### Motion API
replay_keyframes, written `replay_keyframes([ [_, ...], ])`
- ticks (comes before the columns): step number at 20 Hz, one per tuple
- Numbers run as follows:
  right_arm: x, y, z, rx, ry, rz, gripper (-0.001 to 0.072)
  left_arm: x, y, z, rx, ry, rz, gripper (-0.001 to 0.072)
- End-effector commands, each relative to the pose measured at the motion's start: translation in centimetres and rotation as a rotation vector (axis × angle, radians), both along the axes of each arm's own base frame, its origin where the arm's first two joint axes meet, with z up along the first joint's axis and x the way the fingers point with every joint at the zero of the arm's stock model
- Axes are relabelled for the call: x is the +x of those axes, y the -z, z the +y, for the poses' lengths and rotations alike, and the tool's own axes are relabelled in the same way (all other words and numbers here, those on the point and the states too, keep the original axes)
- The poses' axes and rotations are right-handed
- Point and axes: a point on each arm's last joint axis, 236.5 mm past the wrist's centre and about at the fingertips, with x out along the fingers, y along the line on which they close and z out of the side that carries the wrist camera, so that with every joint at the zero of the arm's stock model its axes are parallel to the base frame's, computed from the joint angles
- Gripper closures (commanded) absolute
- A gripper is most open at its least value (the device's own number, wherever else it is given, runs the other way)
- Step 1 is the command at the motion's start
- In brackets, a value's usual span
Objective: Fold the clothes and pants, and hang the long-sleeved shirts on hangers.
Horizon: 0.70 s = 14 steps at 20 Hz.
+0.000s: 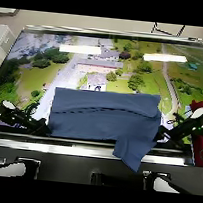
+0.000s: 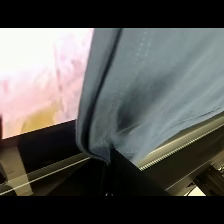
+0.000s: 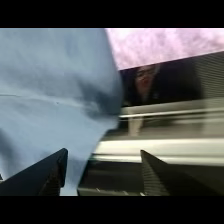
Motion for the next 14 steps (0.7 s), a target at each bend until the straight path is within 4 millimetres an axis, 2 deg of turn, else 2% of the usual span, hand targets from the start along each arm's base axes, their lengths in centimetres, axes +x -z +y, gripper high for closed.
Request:
replay_keyframes([
  [1,-1.2,2.4,2.9,0.077,0.057,-0.033,0.0158,-0.1,-0.2,-0.1,-0.006,0.005,-0.001,0.0685],
  [4,-0.8,3.4,3.9,0.098,0.115,-0.059,0.0194,0.0,-0.3,-0.1,-0.004,0.005,-0.006,0.0685],
  [5,-0.7,3.6,4.2,0.104,0.132,-0.067,0.026,0.0,-0.3,-0.1,-0.004,0.005,-0.006,0.0685],
  [6,-0.5,3.7,4.4,0.109,0.142,-0.072,0.0382,0.0,-0.3,-0.1,-0.004,0.005,-0.006,0.0686],
  [7,-0.5,3.6,4.5,0.114,0.145,-0.072,0.0567,0.0,-0.3,-0.1,-0.004,0.005,-0.007,0.0685],
  [8,-0.5,3.4,4.6,0.124,0.137,-0.071,0.067,0.1,-0.4,-0.1,-0.005,0.007,-0.01,0.0686],
  [9,-0.2,2.8,4.5,0.137,0.102,-0.088,0.0671,0.4,-0.8,0.0,-0.007,0.012,-0.017,0.0685],
  [11,2.3,0.9,3.5,0.124,0.061,-0.161,0.0672,2.0,-2.2,0.6,-0.006,0.022,-0.059,0.0686],
  [14,9.4,-4.2,1.0,0.058,0.076,-0.338,0.0673,5.7,-5.1,1.6,0.014,0.042,-0.145,0.0686],
])
